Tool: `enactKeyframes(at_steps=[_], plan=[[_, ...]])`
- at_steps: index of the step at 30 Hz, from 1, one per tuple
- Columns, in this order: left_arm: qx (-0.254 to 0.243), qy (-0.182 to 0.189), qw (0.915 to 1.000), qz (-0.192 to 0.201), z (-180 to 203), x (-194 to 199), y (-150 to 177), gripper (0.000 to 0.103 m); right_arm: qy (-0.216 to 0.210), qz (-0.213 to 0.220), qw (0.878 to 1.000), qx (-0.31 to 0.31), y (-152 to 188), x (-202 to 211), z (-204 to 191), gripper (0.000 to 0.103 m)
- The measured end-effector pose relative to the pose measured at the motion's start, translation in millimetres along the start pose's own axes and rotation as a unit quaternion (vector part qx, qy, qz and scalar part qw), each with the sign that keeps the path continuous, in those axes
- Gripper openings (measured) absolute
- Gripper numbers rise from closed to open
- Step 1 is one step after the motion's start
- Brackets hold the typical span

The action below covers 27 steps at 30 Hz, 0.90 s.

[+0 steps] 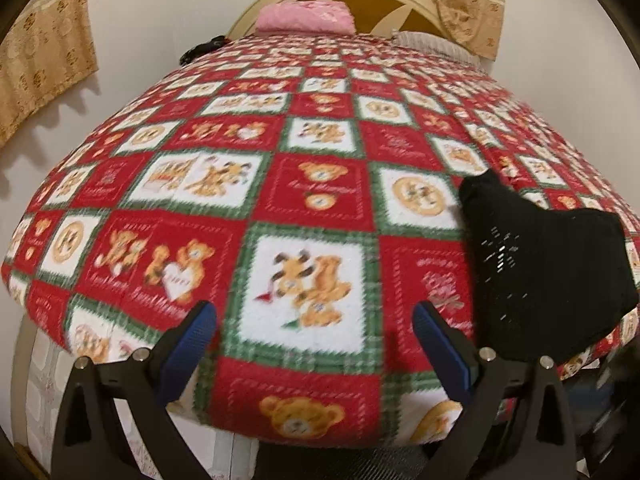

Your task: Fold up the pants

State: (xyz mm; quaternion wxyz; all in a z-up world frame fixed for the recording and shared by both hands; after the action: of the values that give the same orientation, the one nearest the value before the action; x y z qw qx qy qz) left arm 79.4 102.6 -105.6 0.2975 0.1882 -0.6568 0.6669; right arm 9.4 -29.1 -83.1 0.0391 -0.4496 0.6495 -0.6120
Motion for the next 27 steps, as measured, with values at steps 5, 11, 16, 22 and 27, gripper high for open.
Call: enactKeyframes(at_steps=[5,11,16,22,27], plan=[[0.02,0.072,0.9972,0.001,34,-12,-9,0.1,0.114,0.084,0.987,-0.073,-59,15,76,0.006],[-0.001,0.102,0.9945,-0.025,80,-26,11,0.094,0.124,0.02,0.991,-0.053,-76,-43,100,0.006],[-0.057,0.168,0.9838,-0.027,121,-5,23,0.062,0.141,-0.083,0.986,-0.031,-54,-108,114,0.006],[-0.104,0.173,0.9791,-0.026,135,5,28,0.062,0.179,-0.099,0.975,-0.088,-63,-124,153,0.003],[-0.061,0.164,0.9842,-0.028,103,10,20,0.071,0.157,0.015,0.978,-0.137,-87,-62,160,0.006]])
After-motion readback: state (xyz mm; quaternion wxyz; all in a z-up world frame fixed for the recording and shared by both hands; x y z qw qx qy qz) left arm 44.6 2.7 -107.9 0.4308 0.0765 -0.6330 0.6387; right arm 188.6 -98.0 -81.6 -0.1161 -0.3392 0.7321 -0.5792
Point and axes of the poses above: each gripper's, at about its wrist camera, not at the fingertips, and x roughly against the way its jaws point, z to its right, y to its underside, the point moved 8 cm from there along -x, roughly the way its jaws point, and after that the axes turned 11 degrees about z, right-handed, at the moved point
